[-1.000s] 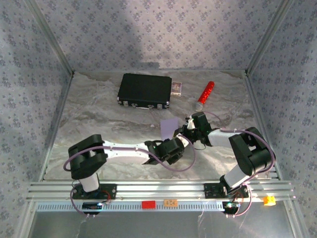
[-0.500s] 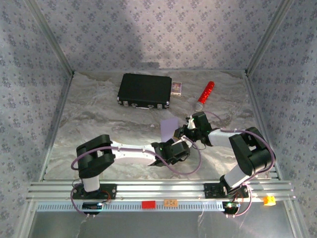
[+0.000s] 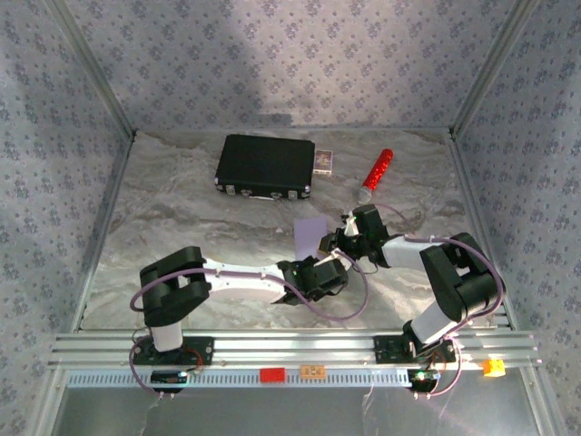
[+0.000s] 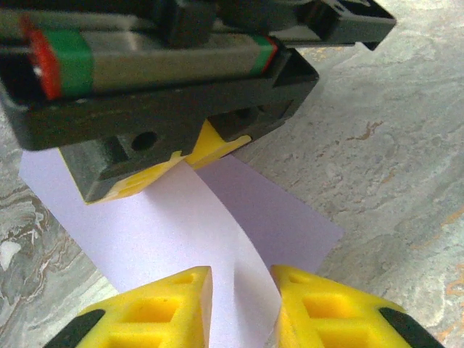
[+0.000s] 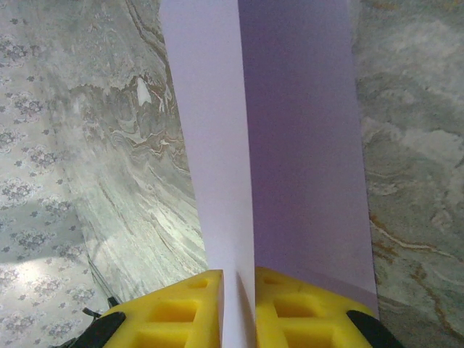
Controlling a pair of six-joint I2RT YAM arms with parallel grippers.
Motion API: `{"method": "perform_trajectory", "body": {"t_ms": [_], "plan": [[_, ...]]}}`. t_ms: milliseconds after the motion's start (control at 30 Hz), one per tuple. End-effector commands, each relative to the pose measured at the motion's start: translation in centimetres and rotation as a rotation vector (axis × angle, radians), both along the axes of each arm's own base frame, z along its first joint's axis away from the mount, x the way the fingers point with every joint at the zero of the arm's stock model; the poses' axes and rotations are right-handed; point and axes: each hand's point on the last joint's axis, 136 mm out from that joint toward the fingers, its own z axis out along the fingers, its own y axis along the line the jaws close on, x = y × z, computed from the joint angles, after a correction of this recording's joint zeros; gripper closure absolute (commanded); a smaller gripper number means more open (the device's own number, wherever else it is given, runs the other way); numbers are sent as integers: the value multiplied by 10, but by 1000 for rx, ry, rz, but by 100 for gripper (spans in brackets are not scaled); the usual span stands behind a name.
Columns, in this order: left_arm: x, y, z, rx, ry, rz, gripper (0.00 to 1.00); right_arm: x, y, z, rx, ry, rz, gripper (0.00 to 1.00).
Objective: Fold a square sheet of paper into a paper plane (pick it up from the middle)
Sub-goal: Fold the triangle a second time at the center of the table.
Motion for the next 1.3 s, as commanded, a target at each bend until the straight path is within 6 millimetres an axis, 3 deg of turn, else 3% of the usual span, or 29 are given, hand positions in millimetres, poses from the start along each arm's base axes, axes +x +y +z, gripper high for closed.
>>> {"method": "perform_trajectory", "body": {"t_ms": [0,233,400,667,767,1067,1267], "plan": [[-3,0,11,-40,-4,-6,81,4,1,7,19,-11,-9,82],[-4,0,15,-85,38,0,100,5,-1,8,18,-12,-19,81],[-5,-1,20,-161,132,-3,100,4,-8,9,1,-16,-43,80],[0,5,19,-408,458,30,100,-1,-49,18,-123,-55,-139,72],[3,7,17,-484,570,40,100,-5,-54,25,-127,-71,-141,72],[14,15,14,-557,642,86,100,-35,-22,22,-63,-46,-20,85],[18,19,12,-559,644,104,98,-39,5,14,-41,-39,31,88]]}}
